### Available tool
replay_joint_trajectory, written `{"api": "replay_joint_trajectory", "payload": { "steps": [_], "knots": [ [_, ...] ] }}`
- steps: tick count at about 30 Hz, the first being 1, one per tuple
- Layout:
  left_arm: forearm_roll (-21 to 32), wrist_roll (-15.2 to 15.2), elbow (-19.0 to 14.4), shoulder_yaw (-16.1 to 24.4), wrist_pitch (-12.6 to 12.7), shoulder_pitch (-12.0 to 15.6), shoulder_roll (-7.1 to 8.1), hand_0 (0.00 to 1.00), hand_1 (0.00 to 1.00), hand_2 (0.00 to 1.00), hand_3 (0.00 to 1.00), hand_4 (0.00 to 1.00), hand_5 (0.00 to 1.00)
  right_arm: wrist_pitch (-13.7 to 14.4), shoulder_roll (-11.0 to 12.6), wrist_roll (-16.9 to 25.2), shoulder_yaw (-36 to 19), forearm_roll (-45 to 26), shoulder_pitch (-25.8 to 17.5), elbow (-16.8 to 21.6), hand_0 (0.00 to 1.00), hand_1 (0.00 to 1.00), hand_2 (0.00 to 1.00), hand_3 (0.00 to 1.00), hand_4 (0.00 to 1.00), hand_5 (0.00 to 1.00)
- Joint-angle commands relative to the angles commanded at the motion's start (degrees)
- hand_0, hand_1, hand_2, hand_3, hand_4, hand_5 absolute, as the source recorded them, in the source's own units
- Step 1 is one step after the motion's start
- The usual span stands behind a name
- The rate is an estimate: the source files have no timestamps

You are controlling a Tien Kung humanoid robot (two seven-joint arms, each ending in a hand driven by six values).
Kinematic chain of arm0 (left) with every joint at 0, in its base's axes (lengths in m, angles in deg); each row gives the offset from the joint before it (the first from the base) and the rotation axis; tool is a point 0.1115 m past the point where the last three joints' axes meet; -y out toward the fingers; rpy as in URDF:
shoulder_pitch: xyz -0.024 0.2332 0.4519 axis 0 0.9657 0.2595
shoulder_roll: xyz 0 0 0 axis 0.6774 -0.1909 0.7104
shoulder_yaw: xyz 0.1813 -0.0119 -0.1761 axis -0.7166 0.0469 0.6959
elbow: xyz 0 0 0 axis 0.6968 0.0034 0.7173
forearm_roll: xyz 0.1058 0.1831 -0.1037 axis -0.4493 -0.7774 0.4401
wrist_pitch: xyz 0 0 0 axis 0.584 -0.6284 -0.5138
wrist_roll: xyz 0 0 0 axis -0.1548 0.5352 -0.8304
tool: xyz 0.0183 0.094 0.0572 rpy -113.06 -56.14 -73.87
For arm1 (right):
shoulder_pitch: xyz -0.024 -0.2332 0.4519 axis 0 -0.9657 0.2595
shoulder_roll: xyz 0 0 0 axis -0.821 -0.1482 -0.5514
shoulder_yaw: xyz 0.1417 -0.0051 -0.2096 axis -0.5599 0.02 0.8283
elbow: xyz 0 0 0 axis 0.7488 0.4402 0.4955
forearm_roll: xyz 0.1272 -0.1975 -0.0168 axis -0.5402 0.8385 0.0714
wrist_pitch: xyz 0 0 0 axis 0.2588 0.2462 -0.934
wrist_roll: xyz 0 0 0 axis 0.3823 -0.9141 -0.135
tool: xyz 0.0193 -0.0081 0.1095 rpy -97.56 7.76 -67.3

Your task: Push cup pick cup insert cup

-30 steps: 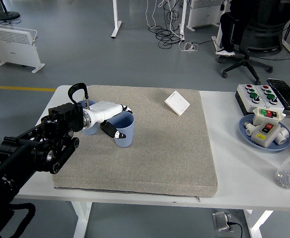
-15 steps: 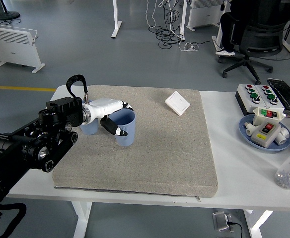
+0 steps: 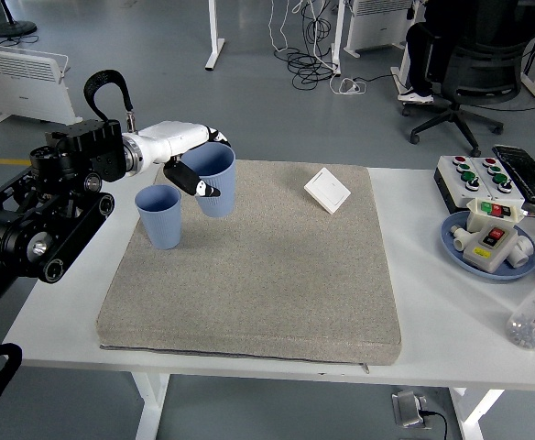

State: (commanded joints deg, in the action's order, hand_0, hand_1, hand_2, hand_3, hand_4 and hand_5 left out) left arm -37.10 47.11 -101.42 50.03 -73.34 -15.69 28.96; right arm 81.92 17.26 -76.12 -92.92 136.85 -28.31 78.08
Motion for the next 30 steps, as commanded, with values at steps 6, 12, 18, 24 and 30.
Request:
{"api": "replay_joint_trajectory", "payload": {
  "steps": [6, 12, 18, 24, 30],
  "knots": [
    [-4.62, -0.16, 3.37, 4.46, -0.08, -0.36, 1.13, 0.495, 0.448, 0.43, 0.4, 0.482, 0.002, 0.06, 0.02, 0.01, -0.02, -0.2, -0.18, 0.0, 0.76, 0.655, 0.678, 0.565, 0.1, 0.467],
    [-4.97, 0.34, 6.39, 6.79, 0.47, -0.31, 1.48, 0.498, 0.45, 0.434, 0.4, 0.48, 0.002, 0.06, -0.01, -0.05, 0.0, -0.05, -0.12, 0.0, 0.76, 0.656, 0.678, 0.564, 0.101, 0.468],
    [-4.97, 1.62, 9.68, 7.79, 1.85, -0.56, 1.13, 0.501, 0.452, 0.435, 0.403, 0.478, 0.002, 0.05, -0.02, -0.08, 0.03, 0.19, 0.05, 0.0, 0.76, 0.654, 0.678, 0.564, 0.099, 0.467],
    [-4.97, 3.14, 12.96, 9.64, 3.59, -0.41, 0.47, 0.504, 0.455, 0.438, 0.406, 0.481, 0.002, 0.07, 0.01, -0.06, 0.25, 0.08, 0.36, 0.0, 0.759, 0.656, 0.678, 0.564, 0.099, 0.466],
    [-4.97, 3.92, 14.33, 10.25, 4.59, -0.52, -0.11, 0.504, 0.457, 0.441, 0.409, 0.489, 0.002, 0.05, 0.04, -0.07, 0.41, 0.18, 0.59, 0.0, 0.759, 0.655, 0.678, 0.564, 0.099, 0.466]
  ]
}}
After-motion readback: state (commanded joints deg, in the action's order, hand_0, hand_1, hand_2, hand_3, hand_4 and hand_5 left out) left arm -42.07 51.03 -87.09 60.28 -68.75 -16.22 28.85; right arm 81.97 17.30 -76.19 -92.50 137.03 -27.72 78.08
